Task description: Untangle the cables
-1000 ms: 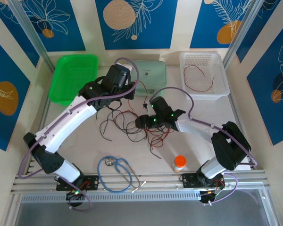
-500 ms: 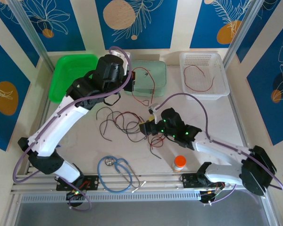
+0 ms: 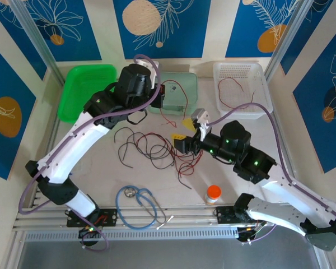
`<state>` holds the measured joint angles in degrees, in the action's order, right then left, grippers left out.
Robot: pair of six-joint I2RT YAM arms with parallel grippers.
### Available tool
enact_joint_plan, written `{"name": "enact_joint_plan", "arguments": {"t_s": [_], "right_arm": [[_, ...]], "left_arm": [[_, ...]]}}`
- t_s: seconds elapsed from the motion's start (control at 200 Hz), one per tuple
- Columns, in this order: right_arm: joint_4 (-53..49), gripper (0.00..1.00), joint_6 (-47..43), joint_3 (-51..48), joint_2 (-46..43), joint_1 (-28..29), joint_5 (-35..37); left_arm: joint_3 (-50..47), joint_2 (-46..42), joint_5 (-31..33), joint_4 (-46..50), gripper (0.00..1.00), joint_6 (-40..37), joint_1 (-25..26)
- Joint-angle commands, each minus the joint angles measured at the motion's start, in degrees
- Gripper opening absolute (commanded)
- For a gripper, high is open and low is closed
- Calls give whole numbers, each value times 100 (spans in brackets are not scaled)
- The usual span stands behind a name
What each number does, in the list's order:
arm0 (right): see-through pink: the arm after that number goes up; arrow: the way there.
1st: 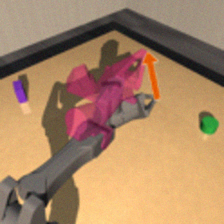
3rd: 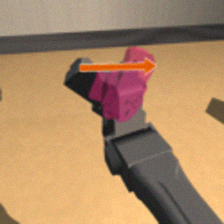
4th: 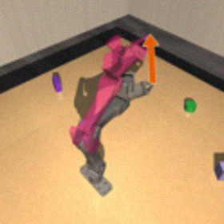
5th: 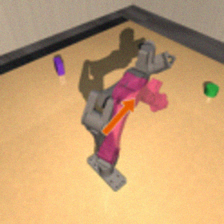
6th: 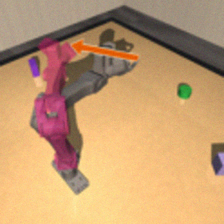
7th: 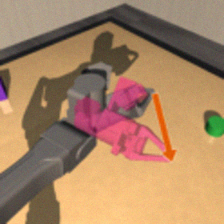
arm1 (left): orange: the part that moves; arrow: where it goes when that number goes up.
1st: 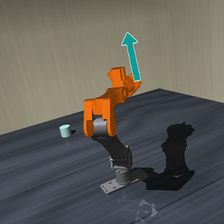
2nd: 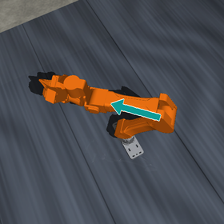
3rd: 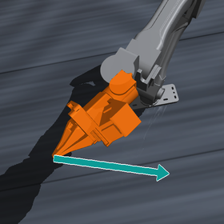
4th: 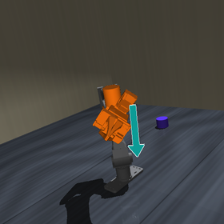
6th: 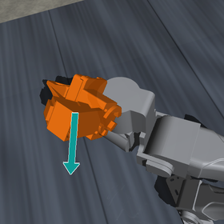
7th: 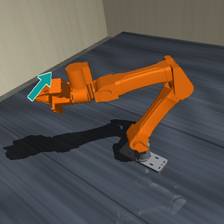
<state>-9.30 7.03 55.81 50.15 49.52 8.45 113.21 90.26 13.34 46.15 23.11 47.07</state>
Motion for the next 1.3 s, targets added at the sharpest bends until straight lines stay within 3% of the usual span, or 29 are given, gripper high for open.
{"name": "enact_joint_plan", "arguments": {"t_s": [0.0,0.32,0.375,0.535,0.625,0.78,0.86,1.101,1.296], "right_arm": [[-478,68,-15,465,490,-158,-208],[-845,62,369,1384,1781,-682,-264],[-837,49,479,1349,1805,-740,-252],[-894,0,669,1283,1678,-811,-56],[-1031,0,696,1325,1571,-885,-1],[-1350,0,838,1504,1421,-1307,-166],[-1542,0,872,1651,1375,-1693,-326],[-1900,0,710,2375,1701,-3416,-1027],[-1749,0,493,3099,2663,-4690,-1055]], "left_arm": [[147,101,-239,-207,0,162,163],[148,176,-363,-361,0,255,383],[138,153,-350,-374,0,243,393],[123,90,-168,-348,2,185,403],[75,44,43,-339,11,133,406],[-414,-307,352,-719,52,50,401],[-871,-638,489,-1065,64,-37,392],[-1880,-1401,1092,-1153,73,-158,332],[-2945,-1846,1041,-1507,79,-3,247]]}}
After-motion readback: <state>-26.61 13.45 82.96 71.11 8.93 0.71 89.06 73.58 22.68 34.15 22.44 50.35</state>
